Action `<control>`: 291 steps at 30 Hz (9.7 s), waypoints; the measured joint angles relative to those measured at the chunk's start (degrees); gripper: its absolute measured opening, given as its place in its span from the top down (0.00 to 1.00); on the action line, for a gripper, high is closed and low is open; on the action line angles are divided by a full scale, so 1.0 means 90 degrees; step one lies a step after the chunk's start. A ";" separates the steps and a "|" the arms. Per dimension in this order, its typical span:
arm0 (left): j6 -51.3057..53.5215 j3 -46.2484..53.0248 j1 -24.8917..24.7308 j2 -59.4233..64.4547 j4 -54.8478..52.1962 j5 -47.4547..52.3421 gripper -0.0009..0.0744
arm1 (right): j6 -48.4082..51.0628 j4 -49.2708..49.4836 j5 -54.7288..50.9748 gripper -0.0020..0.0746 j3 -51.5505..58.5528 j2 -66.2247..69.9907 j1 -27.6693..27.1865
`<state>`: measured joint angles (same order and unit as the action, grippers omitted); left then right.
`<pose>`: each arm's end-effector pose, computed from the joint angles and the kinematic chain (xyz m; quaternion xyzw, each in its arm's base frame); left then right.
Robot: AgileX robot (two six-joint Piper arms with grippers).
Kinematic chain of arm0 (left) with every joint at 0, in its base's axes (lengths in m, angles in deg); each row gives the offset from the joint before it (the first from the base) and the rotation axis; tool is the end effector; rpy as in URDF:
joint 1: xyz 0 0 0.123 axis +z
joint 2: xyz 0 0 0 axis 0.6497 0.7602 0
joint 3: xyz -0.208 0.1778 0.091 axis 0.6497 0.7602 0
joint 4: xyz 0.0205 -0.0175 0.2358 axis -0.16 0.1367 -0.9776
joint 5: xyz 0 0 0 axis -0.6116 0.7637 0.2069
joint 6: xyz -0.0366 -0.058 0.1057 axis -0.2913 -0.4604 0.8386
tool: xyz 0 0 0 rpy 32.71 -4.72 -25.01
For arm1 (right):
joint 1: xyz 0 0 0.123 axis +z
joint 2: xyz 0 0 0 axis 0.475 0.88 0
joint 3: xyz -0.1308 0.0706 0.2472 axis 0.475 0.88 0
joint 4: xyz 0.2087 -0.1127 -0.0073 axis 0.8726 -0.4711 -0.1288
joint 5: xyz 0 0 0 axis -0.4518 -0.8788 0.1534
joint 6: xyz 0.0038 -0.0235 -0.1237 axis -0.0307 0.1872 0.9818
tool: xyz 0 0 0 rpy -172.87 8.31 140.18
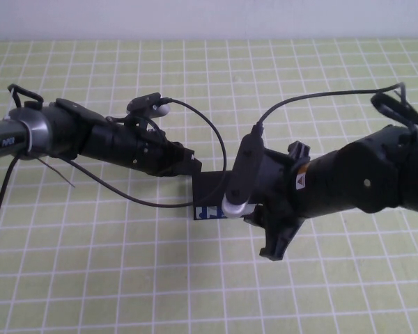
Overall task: Take glasses out of glasses case
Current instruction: Pick up the glasses from the glasses case
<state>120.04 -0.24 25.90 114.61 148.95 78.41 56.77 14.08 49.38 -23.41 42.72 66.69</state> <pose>0.4173 -0.1954 0.1341 0.2091 0.8752 -0.3737 0.2252 0.2754 0.2243 0.2192 -0.5946 0.7395 0.0187 0.3151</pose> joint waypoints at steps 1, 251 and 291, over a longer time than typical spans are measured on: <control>0.0000 0.0000 0.0000 0.0000 0.0012 0.0013 0.99 | 0.0125 -0.0074 0.0120 0.63 -0.0010 0.0094 0.0000; 0.6272 0.1577 0.0485 -0.0194 0.1998 0.2172 0.99 | -0.3924 0.0988 -0.0607 0.99 -0.1625 0.1421 -0.0410; 0.6193 0.1577 0.0485 -0.0194 0.1944 0.2182 0.99 | -0.2809 0.1342 -0.3033 0.99 -0.4745 0.2945 -0.1471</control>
<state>175.77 13.95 30.27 112.87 166.44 98.05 31.49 26.17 22.08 -66.12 69.22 53.45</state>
